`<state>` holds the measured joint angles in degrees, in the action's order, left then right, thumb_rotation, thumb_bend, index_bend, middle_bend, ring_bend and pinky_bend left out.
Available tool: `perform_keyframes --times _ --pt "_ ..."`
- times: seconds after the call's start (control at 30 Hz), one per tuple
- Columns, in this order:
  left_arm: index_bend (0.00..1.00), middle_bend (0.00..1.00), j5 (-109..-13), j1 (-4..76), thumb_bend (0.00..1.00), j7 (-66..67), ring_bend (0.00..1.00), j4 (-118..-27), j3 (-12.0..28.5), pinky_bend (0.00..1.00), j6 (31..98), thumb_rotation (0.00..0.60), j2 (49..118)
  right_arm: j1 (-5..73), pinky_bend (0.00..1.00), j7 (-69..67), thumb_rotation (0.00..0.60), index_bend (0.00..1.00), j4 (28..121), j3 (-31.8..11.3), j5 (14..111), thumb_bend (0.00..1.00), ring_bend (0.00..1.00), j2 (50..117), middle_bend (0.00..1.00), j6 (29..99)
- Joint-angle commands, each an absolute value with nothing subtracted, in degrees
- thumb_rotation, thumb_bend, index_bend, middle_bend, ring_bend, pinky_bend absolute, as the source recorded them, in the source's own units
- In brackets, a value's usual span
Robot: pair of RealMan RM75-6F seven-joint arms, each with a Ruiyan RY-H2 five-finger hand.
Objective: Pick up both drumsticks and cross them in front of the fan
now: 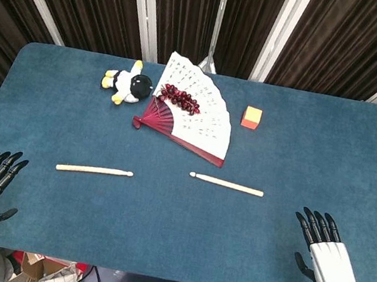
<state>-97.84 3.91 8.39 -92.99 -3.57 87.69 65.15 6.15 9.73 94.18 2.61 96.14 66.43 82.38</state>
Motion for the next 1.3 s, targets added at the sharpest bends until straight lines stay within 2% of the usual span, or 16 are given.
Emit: perform_keyframes --times 0.03,0.23,0.3,0.37,0.43,0.5,0.6,0.7,0.97,1.3 --pt "0.00 0.00 -97.9 3.9 0.05 8.4 0.00 -93.0 -3.6 0.03 87.7 0.600 65.2 6.1 0.00 9.7 0.600 0.00 94.2 2.6 96.1 0.38 0.00 66.5 0.00 82.4" --pt "0.00 0.00 -97.8 3.9 0.05 8.4 0.00 -93.1 -3.5 0.03 87.7 0.600 65.1 6.2 0.01 9.5 0.600 0.00 94.3 2.6 96.1 0.38 0.00 66.4 0.00 82.3" --pt "0.00 0.00 -98.1 3.9 0.05 8.4 0.00 -93.0 -3.6 0.03 87.8 0.600 65.1 6.3 0.09 9.2 0.600 0.00 94.4 2.3 96.0 0.38 0.03 66.4 0.00 82.4" --pt "0.00 0.00 -98.3 3.9 0.05 8.5 0.00 -92.9 -3.6 0.03 88.0 0.600 65.1 6.7 0.26 8.9 0.600 0.00 94.4 1.4 95.4 0.38 0.13 66.9 0.00 82.6" --pt "0.00 0.00 -98.3 3.8 0.05 8.4 0.00 -92.9 -3.6 0.03 88.1 0.600 65.2 7.2 0.51 8.9 0.600 0.00 94.3 0.3 94.7 0.38 0.37 67.5 0.02 82.4" --pt "0.00 0.00 -98.1 3.9 0.05 8.3 0.00 -92.8 -3.5 0.03 88.0 0.600 65.2 8.4 0.65 9.3 0.600 0.01 94.2 -1.4 93.6 0.38 0.53 68.6 0.09 81.8" --pt "0.00 0.00 -97.8 3.9 0.05 8.1 0.00 -92.8 -3.4 0.03 87.9 0.600 65.2 10.9 0.76 11.5 0.600 0.08 93.1 -4.3 91.3 0.38 0.66 71.0 0.22 79.6" --pt "0.00 0.00 -97.7 4.0 0.05 8.1 0.00 -92.9 -3.3 0.03 87.9 0.600 65.2 13.5 0.78 14.3 0.600 0.15 91.6 -6.5 88.1 0.38 0.72 73.8 0.30 76.1" --pt "0.00 0.00 -97.8 4.2 0.05 8.7 0.00 -93.0 -3.3 0.03 87.6 0.600 65.4 20.2 0.80 23.4 0.600 0.31 84.0 -10.6 80.2 0.38 0.74 83.8 0.32 68.0" --pt "0.00 0.00 -98.0 4.5 0.05 7.8 0.00 -92.8 -3.3 0.03 87.4 0.600 65.1 24.0 0.80 28.3 0.600 0.35 75.4 -11.2 75.1 0.38 0.74 93.2 0.32 63.9"
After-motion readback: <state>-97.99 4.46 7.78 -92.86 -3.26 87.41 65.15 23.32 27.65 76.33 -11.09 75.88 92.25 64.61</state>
